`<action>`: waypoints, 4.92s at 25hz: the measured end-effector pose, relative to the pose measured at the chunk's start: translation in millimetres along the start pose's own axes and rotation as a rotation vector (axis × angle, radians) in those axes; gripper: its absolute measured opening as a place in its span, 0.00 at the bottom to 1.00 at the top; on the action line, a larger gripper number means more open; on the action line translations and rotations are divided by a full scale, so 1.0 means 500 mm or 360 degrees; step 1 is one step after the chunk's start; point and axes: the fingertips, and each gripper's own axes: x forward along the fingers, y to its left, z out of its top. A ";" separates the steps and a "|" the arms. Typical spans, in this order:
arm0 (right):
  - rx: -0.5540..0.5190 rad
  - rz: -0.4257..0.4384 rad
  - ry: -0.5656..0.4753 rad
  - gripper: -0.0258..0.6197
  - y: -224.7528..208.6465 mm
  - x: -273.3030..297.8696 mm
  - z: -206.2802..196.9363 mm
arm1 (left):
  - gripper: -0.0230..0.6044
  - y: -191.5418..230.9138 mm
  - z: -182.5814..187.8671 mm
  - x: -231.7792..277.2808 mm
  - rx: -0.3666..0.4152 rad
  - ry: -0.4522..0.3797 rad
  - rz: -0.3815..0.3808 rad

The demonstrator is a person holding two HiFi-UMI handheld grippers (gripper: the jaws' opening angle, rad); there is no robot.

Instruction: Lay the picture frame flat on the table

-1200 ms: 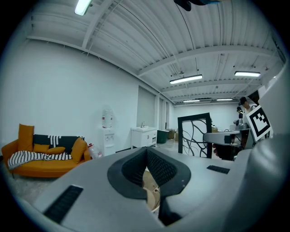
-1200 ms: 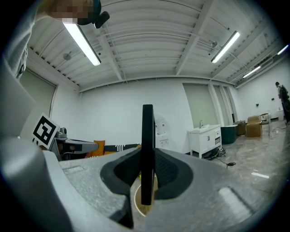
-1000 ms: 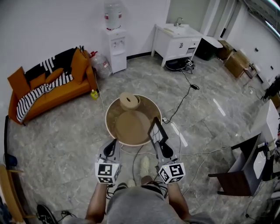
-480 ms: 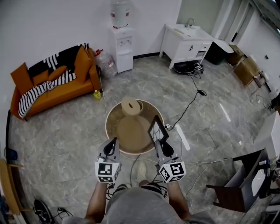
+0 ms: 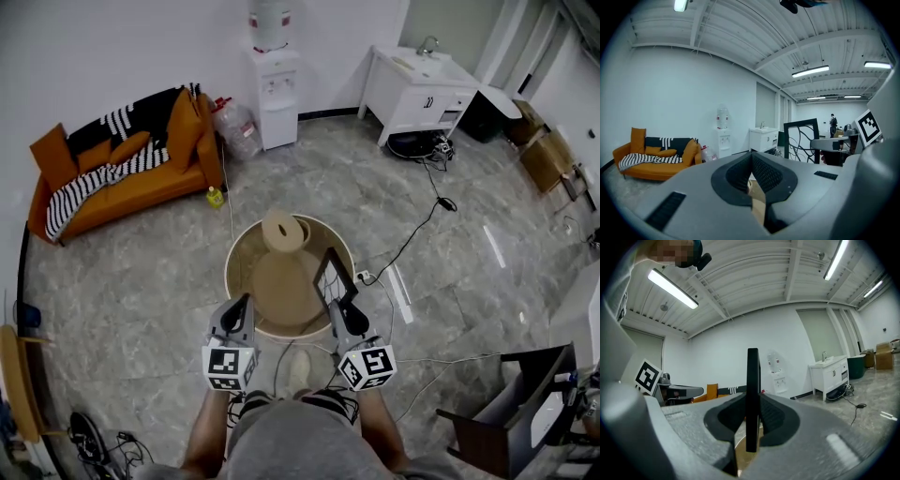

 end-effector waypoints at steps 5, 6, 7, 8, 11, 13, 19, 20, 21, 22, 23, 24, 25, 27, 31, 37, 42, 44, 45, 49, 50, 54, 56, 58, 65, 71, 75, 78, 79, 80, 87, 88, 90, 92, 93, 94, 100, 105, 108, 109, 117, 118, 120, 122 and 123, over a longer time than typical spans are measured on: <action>0.0035 0.0075 0.0023 0.14 -0.043 0.035 -0.010 | 0.06 -0.007 -0.009 0.047 -0.0011 0.0030 0.0066; 0.0035 0.0091 0.0029 0.14 -0.050 0.043 -0.013 | 0.06 -0.006 -0.010 0.055 -0.0015 0.0031 0.0081; 0.0035 0.0105 0.0035 0.14 -0.057 0.049 -0.015 | 0.06 -0.006 -0.012 0.063 -0.0019 0.0033 0.0096; 0.0038 0.0118 0.0040 0.14 -0.063 0.056 -0.016 | 0.06 -0.005 -0.012 0.070 -0.0022 0.0037 0.0107; 0.0053 0.0141 0.0055 0.14 -0.078 0.074 -0.020 | 0.06 0.000 -0.014 0.088 -0.0026 0.0052 0.0132; 0.0069 0.0151 0.0063 0.14 -0.084 0.086 -0.026 | 0.06 0.004 -0.020 0.097 -0.0032 0.0071 0.0142; 0.0108 0.0148 0.0100 0.14 -0.107 0.103 -0.063 | 0.06 0.006 -0.058 0.129 -0.0064 0.0122 0.0139; 0.0113 0.0146 0.0109 0.14 -0.110 0.107 -0.069 | 0.06 0.008 -0.065 0.134 -0.0070 0.0132 0.0135; 0.0115 0.0144 0.0118 0.14 -0.112 0.113 -0.076 | 0.06 0.012 -0.072 0.140 -0.0075 0.0142 0.0131; 0.0118 0.0141 0.0129 0.14 -0.113 0.120 -0.084 | 0.06 0.018 -0.081 0.147 -0.0078 0.0155 0.0126; 0.0125 0.0136 0.0142 0.14 -0.114 0.128 -0.094 | 0.06 0.025 -0.093 0.155 -0.0081 0.0171 0.0120; 0.0135 0.0129 0.0155 0.14 -0.117 0.137 -0.107 | 0.06 0.032 -0.107 0.165 -0.0082 0.0188 0.0114; 0.0146 0.0121 0.0169 0.14 -0.120 0.145 -0.122 | 0.06 0.038 -0.122 0.174 -0.0083 0.0205 0.0106; 0.0167 0.0106 0.0197 0.14 -0.125 0.165 -0.152 | 0.06 0.052 -0.149 0.195 -0.0081 0.0233 0.0089; 0.0189 0.0084 0.0246 0.14 -0.128 0.209 -0.210 | 0.06 0.083 -0.201 0.231 -0.0088 0.0275 0.0060; 0.0237 0.0011 0.0323 0.14 -0.143 0.262 -0.318 | 0.06 0.117 -0.320 0.277 -0.0127 0.0380 -0.0003; 0.0291 -0.0023 0.0397 0.14 -0.146 0.309 -0.416 | 0.06 0.151 -0.422 0.317 -0.0151 0.0463 -0.0048; 0.0302 -0.0034 0.0432 0.14 -0.149 0.322 -0.461 | 0.06 0.159 -0.466 0.331 -0.0149 0.0498 -0.0072; 0.0309 -0.0040 0.0451 0.14 -0.150 0.327 -0.481 | 0.06 0.161 -0.488 0.338 -0.0152 0.0518 -0.0084; 0.0343 -0.0059 0.0514 0.14 -0.160 0.349 -0.554 | 0.06 0.171 -0.559 0.369 -0.0173 0.0578 -0.0124; 0.0347 -0.0059 0.0526 0.14 -0.163 0.356 -0.572 | 0.06 0.174 -0.575 0.378 -0.0173 0.0588 -0.0133; 0.0360 -0.0070 0.0568 0.14 -0.166 0.386 -0.646 | 0.06 0.195 -0.641 0.406 -0.0173 0.0625 -0.0157; 0.0371 -0.0069 0.0585 0.14 -0.167 0.403 -0.682 | 0.06 0.209 -0.673 0.422 -0.0175 0.0635 -0.0160; 0.0376 -0.0058 0.0604 0.14 -0.169 0.419 -0.717 | 0.06 0.216 -0.705 0.440 -0.0160 0.0643 -0.0166; 0.0374 -0.0001 0.0680 0.14 -0.159 0.459 -0.837 | 0.06 0.230 -0.832 0.474 -0.0137 0.0711 -0.0209; 0.0403 -0.0004 0.0732 0.14 -0.169 0.462 -0.925 | 0.06 0.231 -0.916 0.485 -0.0198 0.0762 -0.0209; 0.0421 0.0012 0.0762 0.14 -0.167 0.476 -0.970 | 0.06 0.242 -0.957 0.501 -0.0199 0.0781 -0.0204; 0.0438 0.0019 0.0790 0.14 -0.166 0.484 -1.004 | 0.06 0.243 -0.984 0.511 -0.0202 0.0792 -0.0214; 0.0443 0.0024 0.0800 0.14 -0.166 0.486 -1.015 | 0.06 0.243 -0.994 0.514 -0.0203 0.0797 -0.0215; 0.0450 0.0030 0.0809 0.14 -0.165 0.488 -1.025 | 0.06 0.243 -1.004 0.517 -0.0205 0.0803 -0.0214; 0.0498 0.0087 0.0874 0.14 -0.158 0.509 -1.082 | 0.06 0.256 -1.060 0.535 -0.0272 0.0847 -0.0186; 0.0504 0.0097 0.0881 0.14 -0.154 0.512 -1.088 | 0.06 0.259 -1.066 0.536 -0.0280 0.0850 -0.0179; 0.0516 0.0115 0.0897 0.14 -0.147 0.516 -1.099 | 0.06 0.259 -1.077 0.536 -0.0289 0.0862 -0.0177; 0.0547 0.0128 0.0912 0.14 -0.141 0.524 -1.110 | 0.06 0.258 -1.090 0.538 -0.0289 0.0881 -0.0182; 0.0566 0.0130 0.0920 0.14 -0.140 0.529 -1.117 | 0.06 0.258 -1.097 0.540 -0.0291 0.0890 -0.0183; 0.0581 0.0128 0.0926 0.15 -0.141 0.535 -1.123 | 0.06 0.259 -1.103 0.543 -0.0296 0.0898 -0.0182; 0.0615 0.0080 0.0949 0.15 -0.168 0.561 -1.151 | 0.06 0.258 -1.114 0.559 -0.0314 0.0917 -0.0187; 0.0661 0.0015 0.0969 0.16 -0.201 0.572 -1.178 | 0.06 0.256 -1.118 0.574 -0.0323 0.0929 -0.0187; 0.0720 -0.0029 0.0965 0.17 -0.218 0.583 -1.185 | 0.06 0.256 -1.121 0.580 -0.0331 0.0942 -0.0190; 0.0742 -0.0041 0.0962 0.17 -0.222 0.589 -1.187 | 0.06 0.257 -1.122 0.582 -0.0332 0.0943 -0.0190; 0.0815 -0.0086 0.0980 0.21 -0.259 0.623 -1.217 | 0.06 0.258 -1.128 0.615 -0.0345 0.0952 -0.0192; 0.0821 -0.0087 0.0984 0.21 -0.261 0.623 -1.219 | 0.06 0.258 -1.129 0.615 -0.0348 0.0955 -0.0189; 0.0832 -0.0086 0.0988 0.22 -0.265 0.624 -1.221 | 0.06 0.258 -1.129 0.617 -0.0345 0.0960 -0.0184; 0.0836 -0.0085 0.0994 0.23 -0.269 0.625 -1.222 | 0.06 0.258 -1.130 0.620 -0.0343 0.0965 -0.0182; 0.0838 -0.0087 0.0999 0.23 -0.271 0.625 -1.224 | 0.06 0.258 -1.131 0.621 -0.0343 0.0969 -0.0180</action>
